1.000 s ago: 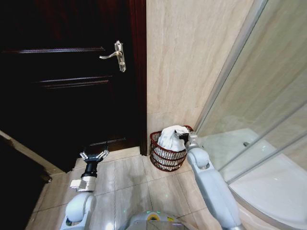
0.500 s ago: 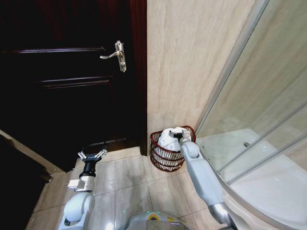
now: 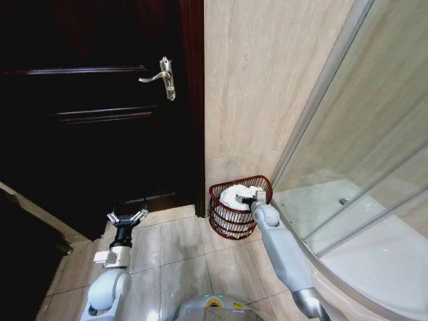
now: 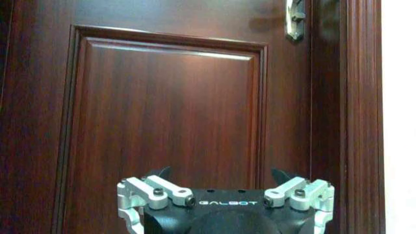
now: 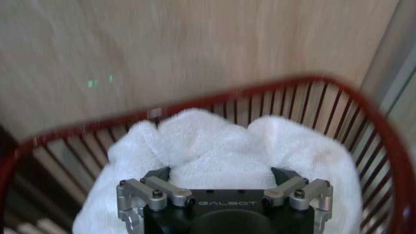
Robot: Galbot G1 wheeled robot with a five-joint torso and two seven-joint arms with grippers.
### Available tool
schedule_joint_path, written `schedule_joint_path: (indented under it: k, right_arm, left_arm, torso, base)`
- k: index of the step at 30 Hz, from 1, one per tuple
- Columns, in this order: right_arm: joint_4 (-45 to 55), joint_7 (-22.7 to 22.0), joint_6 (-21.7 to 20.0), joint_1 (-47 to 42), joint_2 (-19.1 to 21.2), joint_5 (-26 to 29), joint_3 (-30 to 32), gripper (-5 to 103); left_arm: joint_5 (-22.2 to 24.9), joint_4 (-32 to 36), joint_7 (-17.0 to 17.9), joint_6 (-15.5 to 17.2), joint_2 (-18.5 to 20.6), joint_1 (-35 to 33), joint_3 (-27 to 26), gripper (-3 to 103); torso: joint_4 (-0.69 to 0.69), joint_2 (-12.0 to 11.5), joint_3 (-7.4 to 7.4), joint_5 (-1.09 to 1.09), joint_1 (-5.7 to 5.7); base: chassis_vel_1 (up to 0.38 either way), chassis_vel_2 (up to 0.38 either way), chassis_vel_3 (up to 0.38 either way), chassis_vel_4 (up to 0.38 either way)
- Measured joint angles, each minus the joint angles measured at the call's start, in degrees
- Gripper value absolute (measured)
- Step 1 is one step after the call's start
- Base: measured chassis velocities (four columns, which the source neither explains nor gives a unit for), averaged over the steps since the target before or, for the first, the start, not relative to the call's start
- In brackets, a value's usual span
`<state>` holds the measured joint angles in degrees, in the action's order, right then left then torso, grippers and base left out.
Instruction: Discard the used towel into the hamper.
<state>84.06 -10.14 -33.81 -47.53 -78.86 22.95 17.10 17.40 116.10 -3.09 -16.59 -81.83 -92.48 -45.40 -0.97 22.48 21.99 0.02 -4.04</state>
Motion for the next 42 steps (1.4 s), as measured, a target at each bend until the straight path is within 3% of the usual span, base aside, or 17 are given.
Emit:
schedule_joint_path:
  k: [5,8,16,21,30,42]
  right_arm:
    - [9.0,-1.1,4.8,-3.1,2.2,-2.3,0.5,100]
    - [17.5,-0.7,9.6,-7.4,4.2,-4.8,1.5,100]
    - [32.8,1.4,14.9,-18.6,5.0,-9.7,4.5,100]
    - [37.4,4.9,19.1,-27.5,2.0,-17.4,7.7,100]
    - [40.2,5.3,24.1,-37.4,-4.1,-25.2,8.7,100]
    - [40.9,4.5,26.8,-41.0,-4.0,-26.9,10.4,100]
  left_arm:
    - [0.4,0.5,0.2,0.0,0.2,0.1,0.0,100]
    - [0.1,0.8,0.5,0.3,0.2,0.2,0.3,100]
    - [-0.1,3.1,1.0,2.0,-0.7,-0.8,0.6,100]
    - [2.9,4.0,0.9,2.1,0.4,-1.7,-0.2,100]
    - [6.5,3.4,-0.1,2.4,3.6,-2.0,-0.1,100]
    - [9.2,1.3,-2.5,4.8,7.6,0.8,0.9,100]
  torso:
    - [-0.01,0.0,0.00,-0.01,0.00]
    - [-0.02,0.0,0.00,-0.02,0.00]
    - [0.00,0.0,-0.01,-0.01,0.00]
    - [-0.02,0.0,-0.02,-0.01,0.01]
    - [-0.01,0.0,-0.01,-0.02,0.01]
    - [-0.01,0.0,-0.01,-0.02,0.00]
  base:
    - [0.000,0.000,0.000,0.000]
    - [0.000,0.000,0.000,0.000]
    - [0.000,0.000,0.000,0.000]
    - [0.000,0.000,0.000,0.000]
    - [0.000,0.000,0.000,0.000]
    - [0.000,0.000,0.000,0.000]
